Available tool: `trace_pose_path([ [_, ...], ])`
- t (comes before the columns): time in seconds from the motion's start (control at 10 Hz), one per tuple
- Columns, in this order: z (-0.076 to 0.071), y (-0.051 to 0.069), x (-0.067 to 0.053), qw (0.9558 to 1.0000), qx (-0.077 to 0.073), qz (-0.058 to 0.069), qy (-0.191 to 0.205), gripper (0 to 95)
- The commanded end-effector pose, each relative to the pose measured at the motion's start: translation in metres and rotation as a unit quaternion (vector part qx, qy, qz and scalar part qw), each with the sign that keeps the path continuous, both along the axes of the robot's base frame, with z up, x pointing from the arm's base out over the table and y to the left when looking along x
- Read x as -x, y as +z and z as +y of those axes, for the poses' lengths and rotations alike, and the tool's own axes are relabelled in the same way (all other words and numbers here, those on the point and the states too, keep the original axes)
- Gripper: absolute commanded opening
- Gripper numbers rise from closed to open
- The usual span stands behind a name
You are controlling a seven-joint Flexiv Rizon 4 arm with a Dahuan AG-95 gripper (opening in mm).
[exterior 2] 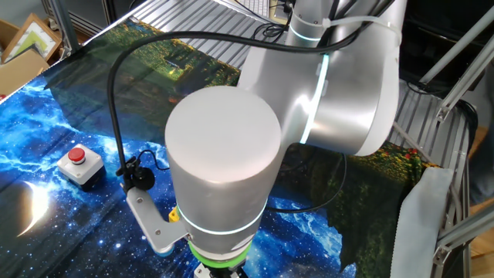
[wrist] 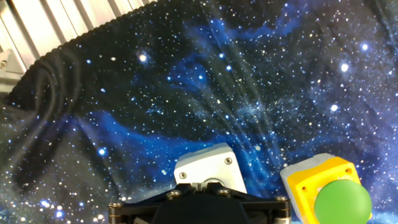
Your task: Press three buttons from left to right in sequence
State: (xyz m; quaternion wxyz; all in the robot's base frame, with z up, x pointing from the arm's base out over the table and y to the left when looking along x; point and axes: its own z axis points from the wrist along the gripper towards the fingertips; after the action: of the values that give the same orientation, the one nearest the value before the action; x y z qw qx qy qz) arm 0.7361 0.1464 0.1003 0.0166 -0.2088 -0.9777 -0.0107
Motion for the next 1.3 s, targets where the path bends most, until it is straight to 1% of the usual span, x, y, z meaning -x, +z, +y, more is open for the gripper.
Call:
trace_pose_path([
  [0.1,-0.002,-0.004,0.001,1.0000,-0.001,-0.002,0.000,0.0],
  [0.3,-0.004,-0.007,0.002,1.0000,-0.004,-0.002,-0.005,0.0],
  [0.6,-0.002,-0.010,0.007,0.9999,-0.004,-0.003,-0.011,0.0],
  [1.0,-0.004,-0.016,0.008,0.9999,-0.003,-0.004,-0.014,0.0],
  [1.1,-0.005,-0.020,0.008,0.9998,-0.008,-0.005,-0.015,0.0],
  [1.2,-0.005,-0.021,0.008,0.9996,-0.017,-0.004,-0.021,0.0],
  [1.3,-0.005,-0.021,0.008,0.9985,-0.046,0.004,-0.030,0.0],
])
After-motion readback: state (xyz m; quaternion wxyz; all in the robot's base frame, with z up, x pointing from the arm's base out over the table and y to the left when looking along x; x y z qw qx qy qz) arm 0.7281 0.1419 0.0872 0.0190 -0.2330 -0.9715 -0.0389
